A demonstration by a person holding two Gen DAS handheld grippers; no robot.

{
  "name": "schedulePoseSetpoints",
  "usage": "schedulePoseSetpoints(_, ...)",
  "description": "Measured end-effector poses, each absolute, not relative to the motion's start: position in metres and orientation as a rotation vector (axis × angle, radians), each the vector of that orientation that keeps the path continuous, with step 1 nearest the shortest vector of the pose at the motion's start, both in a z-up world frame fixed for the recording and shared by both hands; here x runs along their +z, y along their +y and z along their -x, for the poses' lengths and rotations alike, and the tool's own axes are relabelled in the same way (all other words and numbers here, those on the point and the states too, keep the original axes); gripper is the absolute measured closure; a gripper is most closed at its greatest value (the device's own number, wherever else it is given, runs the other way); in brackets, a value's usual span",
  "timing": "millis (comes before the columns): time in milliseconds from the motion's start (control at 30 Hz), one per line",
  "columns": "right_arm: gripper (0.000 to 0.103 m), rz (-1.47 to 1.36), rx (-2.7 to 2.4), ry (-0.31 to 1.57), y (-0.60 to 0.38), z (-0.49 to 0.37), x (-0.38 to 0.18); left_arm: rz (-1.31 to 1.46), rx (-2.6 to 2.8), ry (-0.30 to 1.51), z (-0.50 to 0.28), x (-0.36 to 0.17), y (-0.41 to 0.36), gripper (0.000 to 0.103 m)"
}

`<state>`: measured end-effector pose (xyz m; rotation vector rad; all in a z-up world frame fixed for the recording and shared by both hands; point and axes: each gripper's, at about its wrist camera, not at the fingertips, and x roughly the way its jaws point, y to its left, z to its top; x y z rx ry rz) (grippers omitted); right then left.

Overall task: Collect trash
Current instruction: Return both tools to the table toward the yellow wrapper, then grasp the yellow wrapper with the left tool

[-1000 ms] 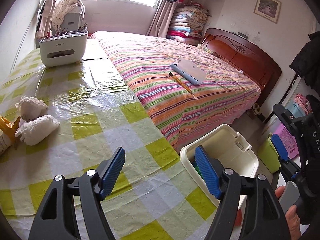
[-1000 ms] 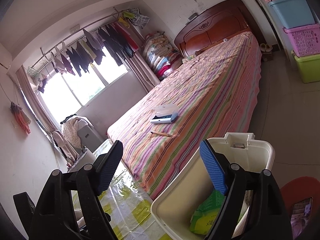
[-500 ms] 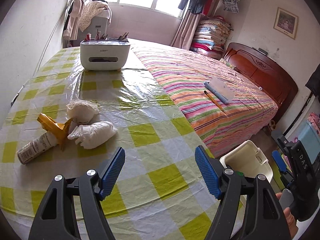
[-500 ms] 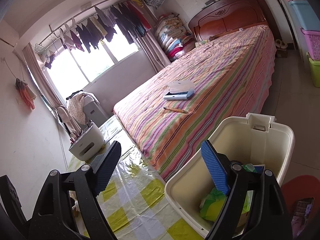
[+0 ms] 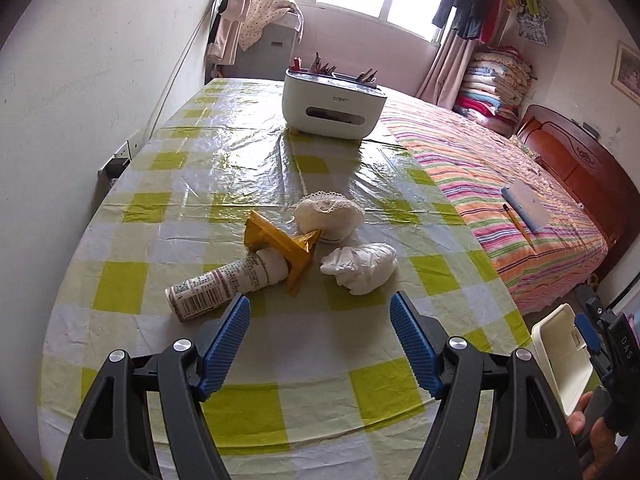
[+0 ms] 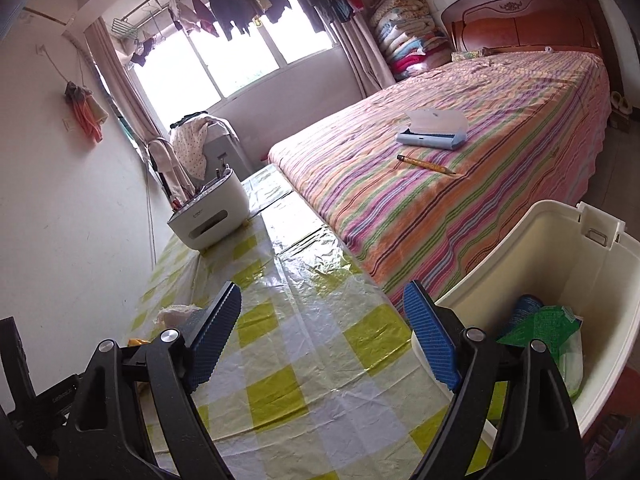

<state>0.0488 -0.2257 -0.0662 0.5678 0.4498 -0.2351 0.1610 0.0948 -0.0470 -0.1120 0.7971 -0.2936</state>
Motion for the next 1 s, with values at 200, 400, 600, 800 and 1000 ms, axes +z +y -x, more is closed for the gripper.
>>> schedulePoseSetpoints(200, 0.021, -0.478, -0.109, 0.496, -0.188, -0.082, -0.059, 0.194, -0.286, 0.848, -0.177, -0.055, 0.117, 0.033)
schedulePoseSetpoints(400, 0.021, -0.452, -0.049, 0.496, -0.167, -0.099, -0.053, 0.332, -0.315, 0.891, -0.21, -0.056, 0.124, 0.033)
schedulePoseSetpoints(600, 0.021, -0.44, -0.019, 0.491, -0.155, -0.107, -0.049, 0.391, -0.29, 0.955, -0.242, -0.069, 0.12, 0.033)
schedulePoseSetpoints(800, 0.021, -0.44, 0.007, 0.51, -0.152, -0.118, -0.05, 0.408, -0.27, 0.983, -0.261, -0.083, 0.117, 0.033)
schedulePoseSetpoints(1000, 0.021, -0.452, 0.047, 0.568, -0.15, -0.141, -0.056, 0.404, -0.287, 1.015, -0.27, -0.092, 0.112, 0.066)
